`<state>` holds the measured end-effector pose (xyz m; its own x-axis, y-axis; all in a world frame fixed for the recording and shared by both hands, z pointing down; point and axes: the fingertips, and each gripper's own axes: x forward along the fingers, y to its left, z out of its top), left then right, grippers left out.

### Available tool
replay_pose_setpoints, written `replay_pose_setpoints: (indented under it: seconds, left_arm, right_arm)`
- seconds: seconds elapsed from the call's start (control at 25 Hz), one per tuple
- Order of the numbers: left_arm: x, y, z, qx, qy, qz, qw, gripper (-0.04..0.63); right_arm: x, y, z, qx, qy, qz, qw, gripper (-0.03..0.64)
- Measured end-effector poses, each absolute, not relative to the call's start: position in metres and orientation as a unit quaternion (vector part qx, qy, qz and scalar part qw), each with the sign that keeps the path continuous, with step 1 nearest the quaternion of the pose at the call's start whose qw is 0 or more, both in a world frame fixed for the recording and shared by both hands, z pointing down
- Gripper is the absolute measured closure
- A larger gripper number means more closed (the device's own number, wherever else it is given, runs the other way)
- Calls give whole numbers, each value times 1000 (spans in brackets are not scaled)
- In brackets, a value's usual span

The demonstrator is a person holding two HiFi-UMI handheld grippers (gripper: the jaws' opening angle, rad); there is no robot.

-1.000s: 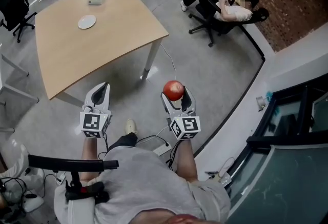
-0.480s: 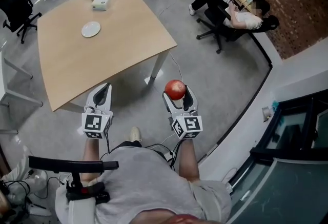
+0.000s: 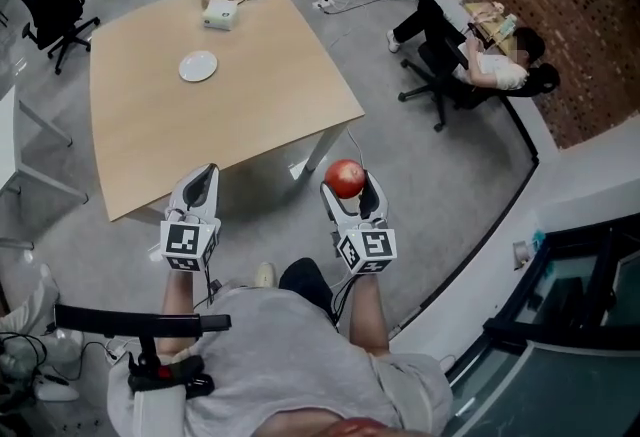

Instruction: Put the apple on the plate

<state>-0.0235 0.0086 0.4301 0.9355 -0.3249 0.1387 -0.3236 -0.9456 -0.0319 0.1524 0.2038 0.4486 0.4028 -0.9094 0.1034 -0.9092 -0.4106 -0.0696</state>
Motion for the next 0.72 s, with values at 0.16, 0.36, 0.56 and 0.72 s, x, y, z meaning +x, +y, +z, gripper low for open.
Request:
replay_pose_setpoints:
  seconds: [0.16,0.36,0.56,0.72]
  left_arm:
    - [-28,-16,432,-979,189,-75,2,575]
    - [-33,-42,434,-972,223,-75,-1,575]
    - [-30,-72,439,-962,263,-76,-8,575]
    - [-25,-95,443,-953,291,-79,-15,575]
  right_arm:
    - [161,173,450,-826,559,-65,1,224]
    - [173,131,451,-807,587,-64,1,224]
    - [191,83,458,-784,617,-70,-5,224]
    - [207,43,457,-765,641,-68,-11,224]
